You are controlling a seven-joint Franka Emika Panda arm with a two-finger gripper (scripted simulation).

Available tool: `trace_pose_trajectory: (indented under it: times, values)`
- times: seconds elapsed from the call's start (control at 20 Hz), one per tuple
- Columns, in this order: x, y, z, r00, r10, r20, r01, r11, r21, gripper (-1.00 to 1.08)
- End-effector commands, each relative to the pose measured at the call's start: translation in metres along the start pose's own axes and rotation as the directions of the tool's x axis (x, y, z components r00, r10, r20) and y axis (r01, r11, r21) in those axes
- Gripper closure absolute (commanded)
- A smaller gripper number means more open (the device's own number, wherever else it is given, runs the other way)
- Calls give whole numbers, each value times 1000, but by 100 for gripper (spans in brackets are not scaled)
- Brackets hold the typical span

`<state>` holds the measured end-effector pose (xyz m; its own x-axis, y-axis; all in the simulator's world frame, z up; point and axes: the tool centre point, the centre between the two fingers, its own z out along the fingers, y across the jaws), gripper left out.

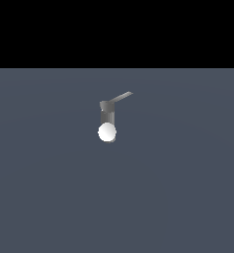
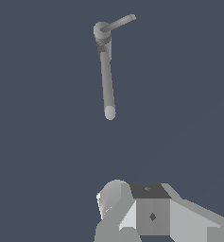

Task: Turn on the faucet by rotating a designated handle.

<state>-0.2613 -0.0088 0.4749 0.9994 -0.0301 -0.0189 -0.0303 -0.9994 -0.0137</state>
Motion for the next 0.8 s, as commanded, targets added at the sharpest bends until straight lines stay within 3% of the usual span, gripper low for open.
trace_pose_trajectory:
  times: [0.0, 0.75]
  values:
    - [0, 0, 0, 1000, 0, 0, 0, 1000, 0, 108]
    - [6, -1, -4, 1000, 26, 14, -26, 1000, 11, 108]
